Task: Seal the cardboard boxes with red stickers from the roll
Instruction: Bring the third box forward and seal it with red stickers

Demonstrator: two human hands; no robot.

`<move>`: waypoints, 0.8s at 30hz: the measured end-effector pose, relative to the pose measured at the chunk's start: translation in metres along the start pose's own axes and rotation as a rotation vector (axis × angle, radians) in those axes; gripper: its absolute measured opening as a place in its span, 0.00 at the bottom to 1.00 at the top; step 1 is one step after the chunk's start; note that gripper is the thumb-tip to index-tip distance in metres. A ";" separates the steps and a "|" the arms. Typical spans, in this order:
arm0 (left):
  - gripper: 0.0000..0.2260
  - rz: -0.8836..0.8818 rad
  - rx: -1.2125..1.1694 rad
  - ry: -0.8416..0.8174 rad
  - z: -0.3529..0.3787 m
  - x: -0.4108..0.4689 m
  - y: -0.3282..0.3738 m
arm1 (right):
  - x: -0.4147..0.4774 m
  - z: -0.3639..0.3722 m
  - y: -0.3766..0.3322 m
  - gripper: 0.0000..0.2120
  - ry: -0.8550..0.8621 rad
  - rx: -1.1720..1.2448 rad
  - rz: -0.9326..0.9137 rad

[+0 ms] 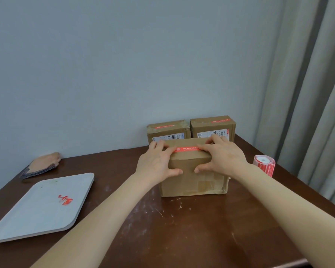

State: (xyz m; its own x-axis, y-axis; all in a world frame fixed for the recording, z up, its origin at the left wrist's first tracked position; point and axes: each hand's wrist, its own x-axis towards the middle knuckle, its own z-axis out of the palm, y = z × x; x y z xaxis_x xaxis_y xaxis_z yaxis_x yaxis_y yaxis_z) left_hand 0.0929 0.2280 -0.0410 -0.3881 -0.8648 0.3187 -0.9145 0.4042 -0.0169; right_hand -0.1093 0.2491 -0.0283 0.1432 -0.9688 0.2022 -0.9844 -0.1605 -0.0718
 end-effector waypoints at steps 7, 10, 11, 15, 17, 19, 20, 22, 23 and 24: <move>0.31 0.054 -0.040 0.012 -0.002 -0.009 -0.007 | -0.005 0.002 0.004 0.35 0.037 0.105 0.005; 0.28 0.063 -0.045 0.002 -0.002 -0.009 -0.006 | -0.007 0.002 0.004 0.33 0.036 0.117 0.004; 0.28 0.056 -0.047 0.001 -0.003 -0.008 -0.005 | -0.006 0.001 0.004 0.32 0.035 0.119 0.005; 0.28 0.038 -0.043 0.011 -0.004 -0.006 -0.005 | -0.003 -0.004 0.003 0.32 0.014 0.092 0.012; 0.28 0.042 -0.034 0.010 -0.002 -0.008 -0.005 | -0.003 -0.003 0.002 0.32 0.009 0.085 0.012; 0.28 0.033 -0.040 0.012 -0.001 -0.007 -0.004 | -0.003 -0.001 0.002 0.32 0.016 0.104 0.014; 0.28 0.028 -0.041 0.015 -0.002 -0.007 -0.003 | -0.003 -0.002 0.002 0.32 0.014 0.116 0.017; 0.28 0.029 -0.031 0.014 -0.004 -0.005 -0.002 | -0.004 -0.005 0.002 0.32 -0.003 0.113 0.021; 0.28 0.034 -0.024 0.012 -0.005 -0.005 -0.002 | -0.004 -0.006 0.002 0.33 -0.008 0.105 0.022; 0.28 0.035 -0.020 0.010 -0.005 -0.005 -0.002 | -0.004 -0.006 0.002 0.33 -0.007 0.102 0.023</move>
State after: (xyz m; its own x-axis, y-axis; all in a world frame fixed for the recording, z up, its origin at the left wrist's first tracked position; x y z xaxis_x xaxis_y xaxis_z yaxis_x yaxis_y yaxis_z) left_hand 0.0966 0.2328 -0.0377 -0.4185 -0.8471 0.3275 -0.8980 0.4399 -0.0097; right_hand -0.1124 0.2535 -0.0236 0.1218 -0.9737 0.1924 -0.9719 -0.1563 -0.1758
